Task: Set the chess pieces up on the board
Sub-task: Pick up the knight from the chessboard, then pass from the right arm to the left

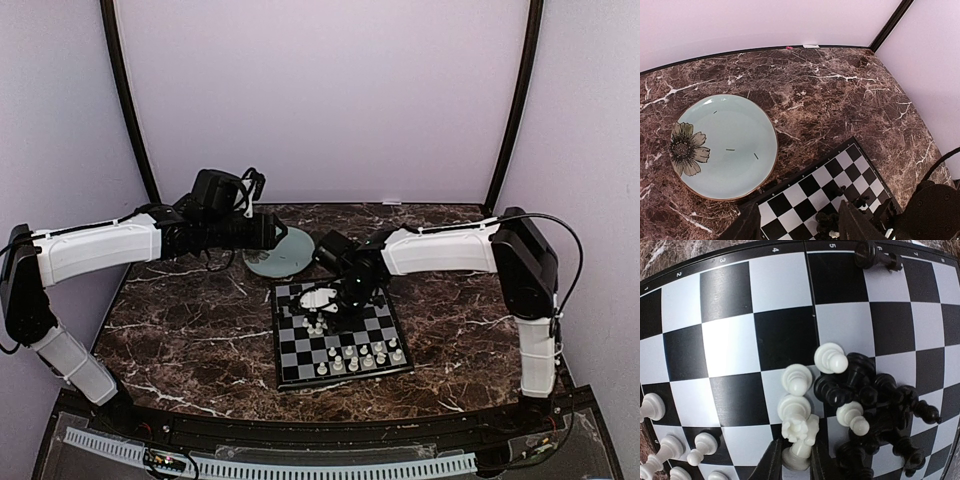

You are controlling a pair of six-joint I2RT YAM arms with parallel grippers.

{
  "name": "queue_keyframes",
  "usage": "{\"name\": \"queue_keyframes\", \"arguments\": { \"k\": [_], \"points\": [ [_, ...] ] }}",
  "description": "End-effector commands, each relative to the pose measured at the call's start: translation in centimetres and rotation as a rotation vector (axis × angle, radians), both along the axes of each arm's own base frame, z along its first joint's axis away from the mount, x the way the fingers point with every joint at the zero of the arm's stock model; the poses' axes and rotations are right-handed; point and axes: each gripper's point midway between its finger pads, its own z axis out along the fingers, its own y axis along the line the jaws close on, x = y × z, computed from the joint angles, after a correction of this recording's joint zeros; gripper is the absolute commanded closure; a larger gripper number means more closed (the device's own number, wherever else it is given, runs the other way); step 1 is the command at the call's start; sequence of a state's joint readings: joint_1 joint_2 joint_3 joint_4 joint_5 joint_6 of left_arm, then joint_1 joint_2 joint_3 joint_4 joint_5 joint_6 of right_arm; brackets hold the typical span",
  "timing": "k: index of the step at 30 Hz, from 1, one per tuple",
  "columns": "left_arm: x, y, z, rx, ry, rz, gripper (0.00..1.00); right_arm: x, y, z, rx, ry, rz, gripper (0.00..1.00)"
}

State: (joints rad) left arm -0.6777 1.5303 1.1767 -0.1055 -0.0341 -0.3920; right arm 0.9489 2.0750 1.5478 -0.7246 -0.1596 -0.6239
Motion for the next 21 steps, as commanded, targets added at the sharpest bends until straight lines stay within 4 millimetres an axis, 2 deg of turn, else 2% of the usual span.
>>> {"name": "queue_keyframes", "arguments": {
  "k": [1,8,13,16,17,18,21],
  "points": [
    [-0.1,0.1,1.5,-0.017,-0.036,-0.013,0.45,-0.2,-0.3,2.2,0.037,-0.023,0.003,0.81],
    [-0.4,-0.6,1.8,-0.04,-0.045,-0.052,0.45,-0.5,-0.3,6.0,0.14,-0.003,0.008,0.82],
    [-1.6,-2.2,3.6,-0.104,-0.097,-0.178,0.46,0.1,-0.5,9.4,0.247,0.038,-0.017,0.82],
    [-3.0,-3.3,5.7,-0.155,-0.176,-0.289,0.49,0.9,-0.8,11.9,0.319,0.063,-0.036,0.83],
    [-3.8,-3.7,5.8,-0.166,-0.187,-0.344,0.49,1.2,-0.8,13.0,0.352,0.068,-0.04,0.83],
    [-4.3,-4.0,6.9,-0.192,-0.222,-0.379,0.49,1.4,-0.9,14.2,0.387,0.073,-0.044,0.83],
    [-6.8,-5.5,7.7,-0.277,-0.226,-0.537,0.5,2.5,-1.2,17.1,0.48,0.099,-0.072,0.83]
  ]
}}
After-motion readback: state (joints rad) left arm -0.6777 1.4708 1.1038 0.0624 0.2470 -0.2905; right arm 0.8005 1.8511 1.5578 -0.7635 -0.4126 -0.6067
